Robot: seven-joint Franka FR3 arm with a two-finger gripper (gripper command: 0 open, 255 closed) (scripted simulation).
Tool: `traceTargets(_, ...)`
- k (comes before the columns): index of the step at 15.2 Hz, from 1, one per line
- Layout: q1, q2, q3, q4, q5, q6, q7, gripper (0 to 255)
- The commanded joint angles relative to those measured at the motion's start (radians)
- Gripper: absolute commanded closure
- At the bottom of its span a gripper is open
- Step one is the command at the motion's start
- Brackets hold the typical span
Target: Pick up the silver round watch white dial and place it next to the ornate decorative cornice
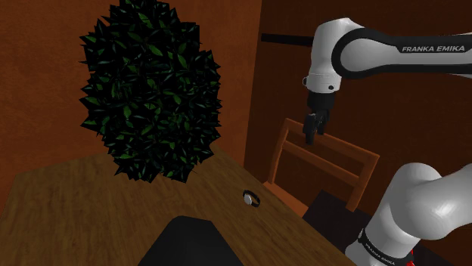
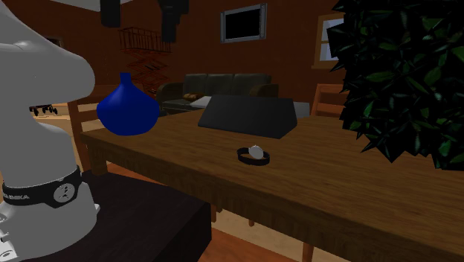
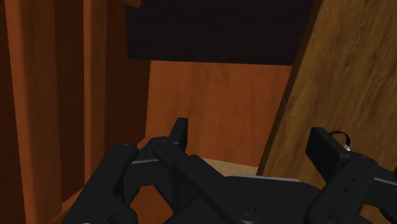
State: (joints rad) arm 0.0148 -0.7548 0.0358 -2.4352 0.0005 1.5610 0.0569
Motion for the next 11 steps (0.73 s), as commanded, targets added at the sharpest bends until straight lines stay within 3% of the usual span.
traceTargets(1, 0.0, 0.0, 0.0, 0.0, 0.0, 0.0, 0.0, 0)
traceTargets(11, 0.054, 0.153, 0.137, -0.109, 0.159, 0.334, 0.197, 0)
